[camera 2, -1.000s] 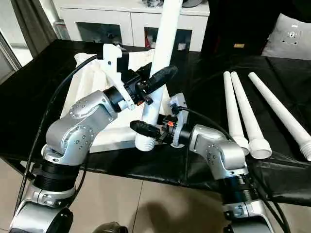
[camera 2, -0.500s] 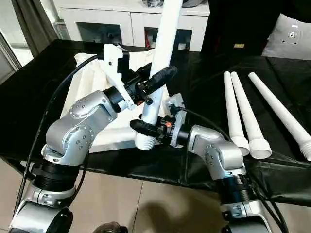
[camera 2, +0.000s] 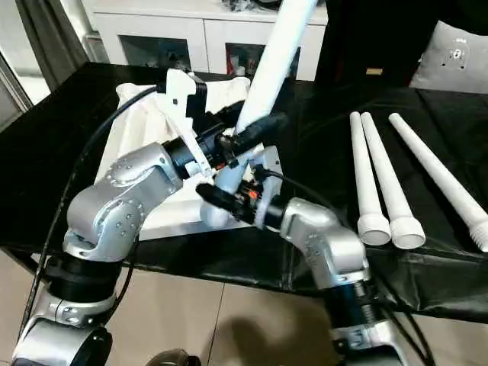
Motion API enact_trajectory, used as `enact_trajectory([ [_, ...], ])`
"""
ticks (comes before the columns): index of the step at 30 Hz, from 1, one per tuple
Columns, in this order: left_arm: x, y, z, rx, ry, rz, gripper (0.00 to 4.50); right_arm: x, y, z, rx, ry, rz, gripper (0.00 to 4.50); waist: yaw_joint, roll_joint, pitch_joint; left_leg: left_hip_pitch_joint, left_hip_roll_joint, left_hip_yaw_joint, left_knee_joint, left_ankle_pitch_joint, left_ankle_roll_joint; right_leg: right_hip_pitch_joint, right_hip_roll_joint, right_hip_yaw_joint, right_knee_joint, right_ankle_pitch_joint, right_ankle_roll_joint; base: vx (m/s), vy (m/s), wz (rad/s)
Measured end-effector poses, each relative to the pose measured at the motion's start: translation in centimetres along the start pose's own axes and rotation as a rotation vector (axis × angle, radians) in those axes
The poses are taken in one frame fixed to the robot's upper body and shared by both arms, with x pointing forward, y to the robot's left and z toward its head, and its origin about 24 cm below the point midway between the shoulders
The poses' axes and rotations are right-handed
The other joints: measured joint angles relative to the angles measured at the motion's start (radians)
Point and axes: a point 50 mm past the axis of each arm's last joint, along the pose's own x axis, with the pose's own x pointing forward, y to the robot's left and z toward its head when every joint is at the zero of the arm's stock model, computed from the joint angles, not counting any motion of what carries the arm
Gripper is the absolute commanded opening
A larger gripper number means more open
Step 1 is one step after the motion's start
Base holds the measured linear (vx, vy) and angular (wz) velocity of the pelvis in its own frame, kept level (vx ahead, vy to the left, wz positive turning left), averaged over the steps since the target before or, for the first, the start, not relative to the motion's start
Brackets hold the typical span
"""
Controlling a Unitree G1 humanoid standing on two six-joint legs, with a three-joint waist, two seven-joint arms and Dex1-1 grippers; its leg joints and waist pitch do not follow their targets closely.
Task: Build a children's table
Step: Pick table leg
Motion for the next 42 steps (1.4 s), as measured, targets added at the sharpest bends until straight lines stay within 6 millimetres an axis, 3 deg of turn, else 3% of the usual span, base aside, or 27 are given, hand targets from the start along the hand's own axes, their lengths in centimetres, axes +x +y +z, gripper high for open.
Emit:
enact_trajectory([
  [7, -0.4, -0.4, 0.5, -0.089, -0.063, -0.028, 3.63, -0.4, -1.0, 0.3, 0.009, -0.048, -0.092, 2.01, 0.000, 0.001, 0.000, 0.000, 0.000, 0.000, 0.000, 0.000, -0.001, 0.000, 0.000, 0.000, 0.000, 0.001, 0.000, 0.000, 0.000, 0.00],
  [12, 0.0, -2.9, 1.3, -0.181, -0.144, -0.207, 4.01, -1.3, -3.1, 0.1, 0.085, -0.087, -0.245, 1.91, -0.001, 0.001, 0.000, 0.000, 0.000, 0.002, 0.000, 0.000, -0.001, 0.000, -0.001, 0.000, 0.000, 0.001, 0.000, 0.000, 0.000, 0.00],
  [20, -1.3, -0.9, 1.2, -0.214, -0.157, -0.132, 4.49, -2.5, -4.1, 1.0, 0.098, -0.174, -0.346, 1.90, -0.020, 0.009, -0.002, 0.001, 0.000, 0.002, 0.000, 0.001, -0.001, 0.000, 0.000, 0.000, 0.001, 0.001, 0.000, 0.000, 0.000, 0.00],
  [23, -2.2, 0.8, 0.2, -0.109, -0.047, -0.046, 4.50, -3.1, -4.6, 1.0, 0.051, -0.136, -0.393, 1.90, -0.022, 0.010, -0.002, 0.001, 0.000, 0.002, 0.000, 0.001, 0.000, 0.000, 0.000, 0.000, 0.001, 0.001, 0.000, 0.000, 0.000, 0.00],
  [27, -4.3, 4.1, -3.6, 0.130, 0.289, 0.109, 4.50, -4.4, -5.4, 1.7, -0.050, -0.098, -0.463, 1.90, -0.023, 0.011, -0.002, 0.001, 0.000, 0.002, 0.000, 0.001, 0.000, 0.000, 0.000, 0.000, 0.000, 0.001, 0.001, 0.000, 0.000, 0.00],
  [30, -5.6, 5.0, -6.2, 0.189, 0.441, 0.137, 4.50, -5.3, -5.6, 1.9, -0.114, -0.066, -0.492, 1.90, -0.021, 0.011, -0.002, 0.000, 0.000, 0.002, 0.000, 0.001, 0.000, 0.000, 0.000, 0.000, -0.001, 0.002, 0.002, 0.000, 0.000, 0.00],
  [32, -5.7, 5.0, -7.0, 0.228, 0.489, 0.100, 4.50, -5.3, -5.5, 1.6, -0.134, -0.045, -0.490, 1.90, -0.019, 0.011, -0.002, -0.001, 0.000, 0.002, 0.000, 0.001, 0.000, -0.001, -0.001, 0.000, -0.001, 0.002, 0.002, 0.000, 0.000, 0.00],
  [37, -6.8, 5.5, -9.1, 0.290, 0.615, -0.013, 4.00, -5.6, -5.0, 2.2, -0.201, -0.037, -0.479, 1.90, -0.022, 0.015, -0.002, 0.000, 0.000, 0.002, 0.000, 0.001, -0.002, -0.001, 0.000, 0.000, 0.000, 0.002, 0.002, 0.000, 0.000, 0.00],
  [42, -7.5, 5.6, -11.0, 0.238, 0.670, -0.154, 3.67, -6.1, -4.3, 1.4, -0.189, -0.009, -0.422, 1.90, -0.023, 0.019, -0.003, 0.001, 0.000, 0.002, 0.000, -0.001, -0.004, 0.000, -0.001, 0.001, 0.000, 0.003, 0.001, 0.000, 0.000, 0.00],
])
